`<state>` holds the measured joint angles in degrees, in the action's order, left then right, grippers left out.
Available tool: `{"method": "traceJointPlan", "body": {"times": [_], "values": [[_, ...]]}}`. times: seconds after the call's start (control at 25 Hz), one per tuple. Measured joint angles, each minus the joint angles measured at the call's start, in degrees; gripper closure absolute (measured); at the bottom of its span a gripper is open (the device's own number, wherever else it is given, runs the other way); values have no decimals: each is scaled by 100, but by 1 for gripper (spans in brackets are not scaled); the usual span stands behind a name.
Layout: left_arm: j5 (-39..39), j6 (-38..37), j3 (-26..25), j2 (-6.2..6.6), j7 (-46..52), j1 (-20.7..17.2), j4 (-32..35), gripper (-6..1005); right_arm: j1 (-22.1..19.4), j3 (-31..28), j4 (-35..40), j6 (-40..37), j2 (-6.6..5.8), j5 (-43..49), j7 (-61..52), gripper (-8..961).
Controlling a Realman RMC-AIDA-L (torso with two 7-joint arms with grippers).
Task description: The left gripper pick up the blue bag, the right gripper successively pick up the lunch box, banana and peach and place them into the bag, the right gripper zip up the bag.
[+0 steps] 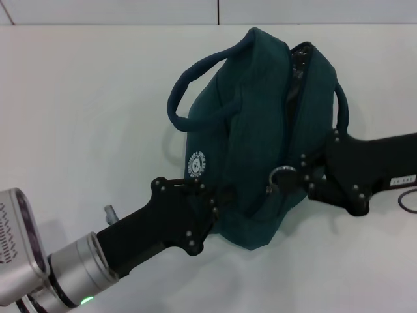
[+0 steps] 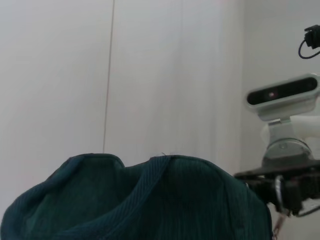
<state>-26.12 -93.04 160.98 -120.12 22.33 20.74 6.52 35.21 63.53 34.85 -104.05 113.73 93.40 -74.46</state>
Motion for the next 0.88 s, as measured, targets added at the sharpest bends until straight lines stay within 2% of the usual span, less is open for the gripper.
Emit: {"method": "traceJointPlan", "body": {"times": [0.08,0.32,0.68,0.88], "values": [[14,26,9,3,-1,13,-4,927,-28,-287,9,21,90,-1,42,935],[92,40,12,10,-47,18,-3,926,-137,-656,57,80,176,-143,238,936],[216,17,11,31,-121,19,-14,931,-459,-632,-18,714,221,-1091,833,935],[293,-5,17,26,-410,23,55,912,-493,-532,-134,810,228,-1342,1035,935]]}}
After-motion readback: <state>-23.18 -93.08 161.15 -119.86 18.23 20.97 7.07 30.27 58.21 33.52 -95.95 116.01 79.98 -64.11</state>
